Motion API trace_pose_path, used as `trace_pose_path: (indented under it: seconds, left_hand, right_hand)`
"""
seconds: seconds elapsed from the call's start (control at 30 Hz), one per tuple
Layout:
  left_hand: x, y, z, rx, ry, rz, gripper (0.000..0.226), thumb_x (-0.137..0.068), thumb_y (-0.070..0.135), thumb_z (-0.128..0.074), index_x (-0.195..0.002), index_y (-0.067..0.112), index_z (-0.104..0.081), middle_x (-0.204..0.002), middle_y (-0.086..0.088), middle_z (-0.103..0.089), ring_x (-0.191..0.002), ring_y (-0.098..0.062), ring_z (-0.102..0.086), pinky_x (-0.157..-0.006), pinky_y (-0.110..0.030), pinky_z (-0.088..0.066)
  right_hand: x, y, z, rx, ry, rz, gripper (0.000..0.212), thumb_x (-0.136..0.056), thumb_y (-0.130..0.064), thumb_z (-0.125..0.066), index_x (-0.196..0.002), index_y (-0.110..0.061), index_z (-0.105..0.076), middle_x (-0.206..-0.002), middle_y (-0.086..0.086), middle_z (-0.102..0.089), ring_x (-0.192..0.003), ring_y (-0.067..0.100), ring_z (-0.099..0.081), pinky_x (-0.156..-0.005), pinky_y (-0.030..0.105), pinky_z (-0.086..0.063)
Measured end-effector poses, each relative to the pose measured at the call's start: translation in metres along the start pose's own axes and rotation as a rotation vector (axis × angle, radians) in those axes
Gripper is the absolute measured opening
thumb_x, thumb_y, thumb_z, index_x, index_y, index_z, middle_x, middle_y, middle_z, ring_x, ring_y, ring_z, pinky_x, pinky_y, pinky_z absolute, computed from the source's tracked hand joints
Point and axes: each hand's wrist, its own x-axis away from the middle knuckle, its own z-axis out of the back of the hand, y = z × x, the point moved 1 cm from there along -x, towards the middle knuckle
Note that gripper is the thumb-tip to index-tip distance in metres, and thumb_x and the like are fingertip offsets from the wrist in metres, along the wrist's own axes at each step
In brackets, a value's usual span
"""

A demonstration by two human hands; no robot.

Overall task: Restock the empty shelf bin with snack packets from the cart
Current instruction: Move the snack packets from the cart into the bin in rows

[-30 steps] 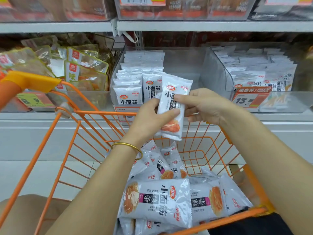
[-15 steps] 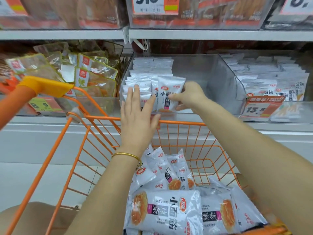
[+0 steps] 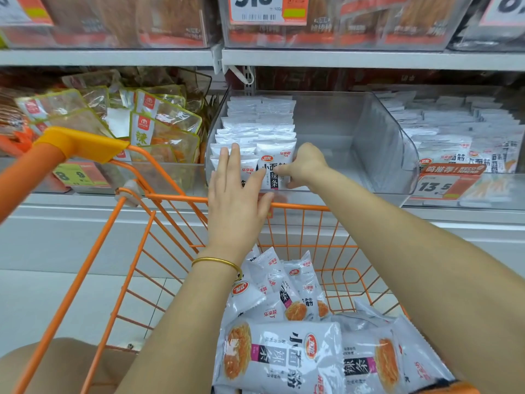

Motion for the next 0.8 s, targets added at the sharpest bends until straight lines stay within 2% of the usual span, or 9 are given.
trace_pose_path:
  seconds: [0.13,0.23,0.33,0.4,0.5,0.53,0.63,0.73,0.8]
  left_hand:
    - [0.001,0.001,0.001,-0.04,0.04,0.001,0.039,-0.091,0.037,-0.054,-0.125,0.019,-0.058,-0.156,-0.014,-0.014,-0.145,-0.03,-0.004,-0.113,-0.053,-0.009]
    - [0.001,0.006,0.005,-0.067,0.121,-0.033,0.037,-0.088,0.039,-0.046,-0.114,0.019,-0.063,-0.151,-0.014,-0.03,-0.141,-0.033,-0.021,-0.108,-0.054,-0.021]
    - [-0.001,0.014,0.011,-0.057,0.202,-0.091,0.032,-0.084,0.035,-0.046,-0.104,0.02,-0.065,-0.143,-0.009,-0.042,-0.13,-0.029,-0.033,-0.1,-0.048,-0.029]
    - [-0.002,0.018,0.013,-0.037,0.232,-0.128,0.025,-0.083,0.031,-0.052,-0.101,0.02,-0.065,-0.137,-0.006,-0.049,-0.122,-0.026,-0.036,-0.096,-0.043,-0.028]
    - [0.0,0.024,0.012,-0.013,0.258,-0.189,0.019,-0.081,0.024,-0.06,-0.099,0.019,-0.066,-0.128,-0.005,-0.055,-0.114,-0.022,-0.035,-0.089,-0.037,-0.026]
    - [0.001,0.025,0.011,-0.009,0.254,-0.201,0.018,-0.081,0.022,-0.06,-0.098,0.019,-0.066,-0.126,-0.005,-0.056,-0.112,-0.021,-0.035,-0.088,-0.037,-0.027]
    - [0.004,0.027,0.009,0.007,0.233,-0.219,0.017,-0.082,0.02,-0.06,-0.097,0.019,-0.067,-0.123,-0.004,-0.058,-0.111,-0.022,-0.037,-0.086,-0.037,-0.028]
    - [0.005,0.026,0.008,0.015,0.226,-0.229,0.015,-0.082,0.019,-0.061,-0.096,0.019,-0.067,-0.12,-0.004,-0.059,-0.108,-0.021,-0.039,-0.086,-0.035,-0.027]
    - [0.006,0.026,0.006,0.01,0.209,-0.229,0.015,-0.083,0.02,-0.063,-0.097,0.02,-0.068,-0.119,-0.003,-0.06,-0.107,-0.021,-0.041,-0.086,-0.034,-0.027]
  right_hand:
    - [0.006,-0.001,0.009,0.006,-0.013,0.0,0.033,-0.079,-0.016,-0.076,-0.096,0.006,-0.058,-0.088,0.013,-0.067,-0.085,0.028,-0.07,-0.075,0.04,-0.058]
    - [0.02,-0.003,0.027,0.047,0.093,0.099,0.037,-0.078,-0.016,-0.076,-0.089,-0.007,-0.042,-0.074,0.0,-0.044,-0.089,0.03,-0.065,-0.075,0.039,-0.055]
    - [0.06,-0.005,0.05,-0.012,0.176,0.258,0.027,-0.081,-0.011,-0.073,-0.087,-0.008,-0.047,-0.076,0.0,-0.047,-0.078,0.028,-0.066,-0.069,0.043,-0.058]
    - [0.089,0.005,0.057,-0.018,0.007,0.282,0.016,-0.082,-0.006,-0.069,-0.079,-0.01,-0.054,-0.071,0.003,-0.057,-0.069,0.023,-0.067,-0.061,0.041,-0.059]
    - [0.115,0.04,0.041,0.366,-0.439,0.145,0.003,-0.087,-0.014,-0.065,-0.085,-0.012,-0.064,-0.077,0.004,-0.066,-0.071,0.019,-0.07,-0.062,0.035,-0.06]
    - [0.118,0.054,0.031,0.471,-0.523,0.091,0.01,-0.088,-0.018,-0.064,-0.094,-0.01,-0.065,-0.082,0.005,-0.067,-0.073,0.018,-0.07,-0.063,0.032,-0.06]
    - [0.112,0.087,0.003,0.439,-0.627,-0.023,0.033,-0.092,-0.028,-0.06,-0.114,-0.003,-0.059,-0.098,0.012,-0.065,-0.081,0.019,-0.066,-0.066,0.032,-0.059]
    - [0.111,0.1,-0.018,0.367,-0.673,-0.034,0.04,-0.092,-0.029,-0.059,-0.121,-0.002,-0.056,-0.111,0.014,-0.062,-0.089,0.022,-0.06,-0.074,0.033,-0.055]
    - [0.112,0.107,-0.03,0.348,-0.673,-0.031,0.041,-0.09,-0.027,-0.063,-0.12,-0.001,-0.055,-0.109,0.016,-0.063,-0.086,0.022,-0.056,-0.071,0.033,-0.051]
